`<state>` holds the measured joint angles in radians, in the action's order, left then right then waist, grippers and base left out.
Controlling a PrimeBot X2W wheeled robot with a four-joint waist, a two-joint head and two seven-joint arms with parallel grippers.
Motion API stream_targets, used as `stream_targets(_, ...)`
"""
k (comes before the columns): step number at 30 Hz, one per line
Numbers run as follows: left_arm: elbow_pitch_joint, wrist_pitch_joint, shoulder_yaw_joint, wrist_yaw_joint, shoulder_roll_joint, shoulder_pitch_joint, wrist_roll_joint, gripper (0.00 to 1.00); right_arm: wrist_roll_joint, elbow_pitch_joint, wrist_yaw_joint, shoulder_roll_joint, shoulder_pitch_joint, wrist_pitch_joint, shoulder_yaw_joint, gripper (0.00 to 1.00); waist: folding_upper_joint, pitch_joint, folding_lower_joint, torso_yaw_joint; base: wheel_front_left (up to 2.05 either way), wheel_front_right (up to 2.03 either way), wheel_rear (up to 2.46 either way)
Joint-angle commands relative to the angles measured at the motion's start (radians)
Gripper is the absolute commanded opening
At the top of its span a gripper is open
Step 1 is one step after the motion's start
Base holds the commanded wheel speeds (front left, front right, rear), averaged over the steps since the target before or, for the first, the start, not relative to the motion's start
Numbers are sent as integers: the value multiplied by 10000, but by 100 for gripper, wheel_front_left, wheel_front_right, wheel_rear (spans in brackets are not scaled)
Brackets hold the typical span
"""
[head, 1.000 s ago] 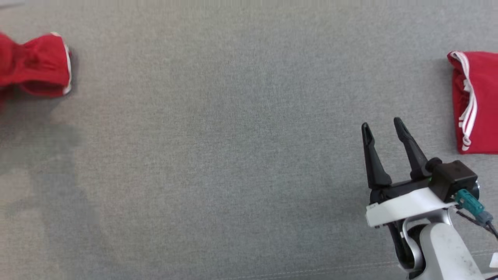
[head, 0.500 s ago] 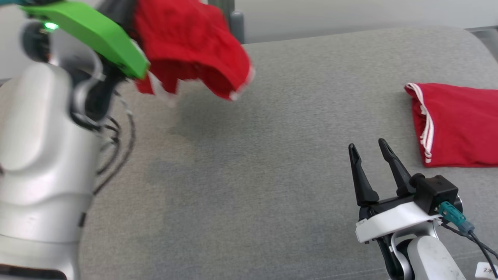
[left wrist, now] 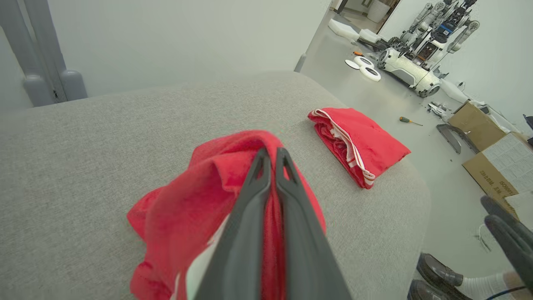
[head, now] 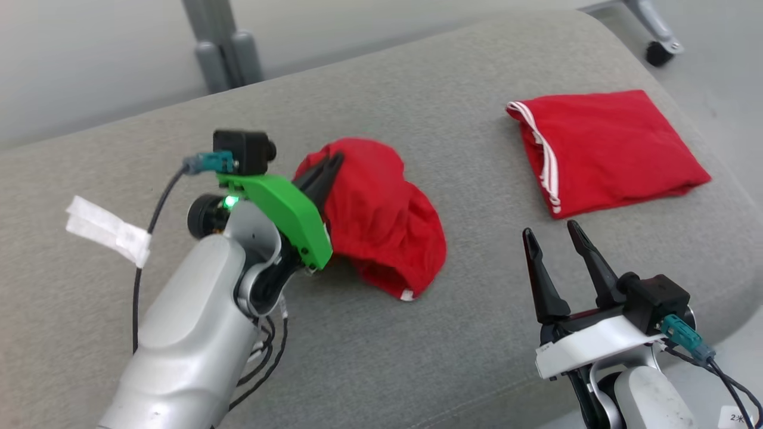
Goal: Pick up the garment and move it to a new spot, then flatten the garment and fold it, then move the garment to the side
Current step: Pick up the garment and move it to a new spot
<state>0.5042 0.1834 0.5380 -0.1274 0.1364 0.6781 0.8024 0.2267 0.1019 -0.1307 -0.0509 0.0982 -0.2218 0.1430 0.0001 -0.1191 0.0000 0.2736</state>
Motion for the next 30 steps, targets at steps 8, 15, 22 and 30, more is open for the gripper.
stream_targets(8,1993,-1392,307,184,-109,246,-794,100,-58,119,-2,2,203,-152,-176,100,-1,-418,0,168,0,0,0)
stream_targets(15,1558,-3151,182,78,-118,-122,-806,100,-342,0,-2,-3,184,-20,-693,100,-1,2,0,-903,0,0,0)
stream_targets(22,556,-4379,-375,338,341,-1365,-1049,100,-472,-138,-2,-4,-87,100,-1238,100,-1,387,0,-1881,0,0,0)
stream_targets(30,-1619,-4478,-2205,624,346,-3743,-2457,100,-578,-53,-2,-2,-422,160,-1454,100,-1,622,0,-2529,0,0,0)
